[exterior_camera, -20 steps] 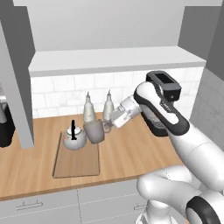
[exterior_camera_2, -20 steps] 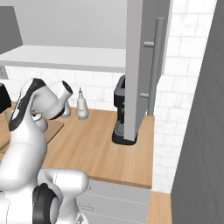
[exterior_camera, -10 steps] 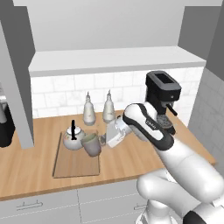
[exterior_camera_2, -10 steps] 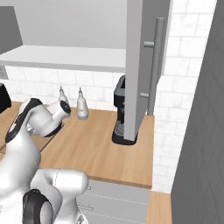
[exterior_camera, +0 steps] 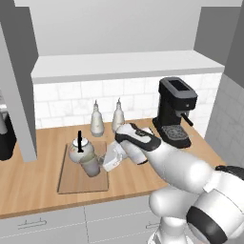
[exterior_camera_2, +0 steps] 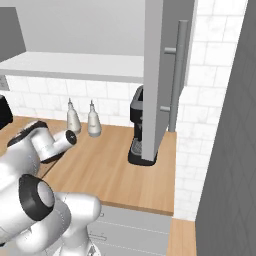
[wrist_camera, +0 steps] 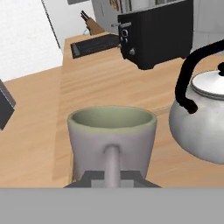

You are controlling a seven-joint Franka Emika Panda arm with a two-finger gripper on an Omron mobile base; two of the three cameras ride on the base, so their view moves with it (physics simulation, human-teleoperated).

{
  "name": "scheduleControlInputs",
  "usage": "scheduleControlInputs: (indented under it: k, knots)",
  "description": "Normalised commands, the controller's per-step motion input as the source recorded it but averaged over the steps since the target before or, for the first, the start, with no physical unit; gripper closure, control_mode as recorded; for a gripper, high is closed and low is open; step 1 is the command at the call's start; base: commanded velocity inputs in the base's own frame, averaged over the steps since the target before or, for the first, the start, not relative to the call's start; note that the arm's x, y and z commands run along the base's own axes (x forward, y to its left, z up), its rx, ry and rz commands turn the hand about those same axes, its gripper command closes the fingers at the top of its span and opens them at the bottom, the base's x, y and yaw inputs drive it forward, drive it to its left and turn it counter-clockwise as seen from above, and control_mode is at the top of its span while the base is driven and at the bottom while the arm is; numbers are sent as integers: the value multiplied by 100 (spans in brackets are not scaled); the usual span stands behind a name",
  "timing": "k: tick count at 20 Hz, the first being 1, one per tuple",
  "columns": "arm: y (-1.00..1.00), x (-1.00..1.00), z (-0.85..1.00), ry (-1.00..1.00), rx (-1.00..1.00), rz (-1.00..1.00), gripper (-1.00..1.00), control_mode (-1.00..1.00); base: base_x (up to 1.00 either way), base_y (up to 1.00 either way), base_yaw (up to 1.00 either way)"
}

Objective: Pick the kettle from the counter and place it on the tray. Then pick the mug from the cabinet and place it on the tray. Then close the cabinet doors.

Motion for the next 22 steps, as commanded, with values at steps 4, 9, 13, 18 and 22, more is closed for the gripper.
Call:
scheduleControlInputs:
  k: [4,9,13,18,22]
  knots:
    - [39,49,-48,0,0,0,100,-100,0,0,0]
    - [24,44,-34,0,0,0,100,-100,0,0,0]
    - [9,13,-37,0,0,0,100,-100,0,0,0]
    - [-3,-20,-25,0,0,0,100,-100,0,0,0]
    - [-5,-46,-15,-3,0,0,100,-100,0,0,0]
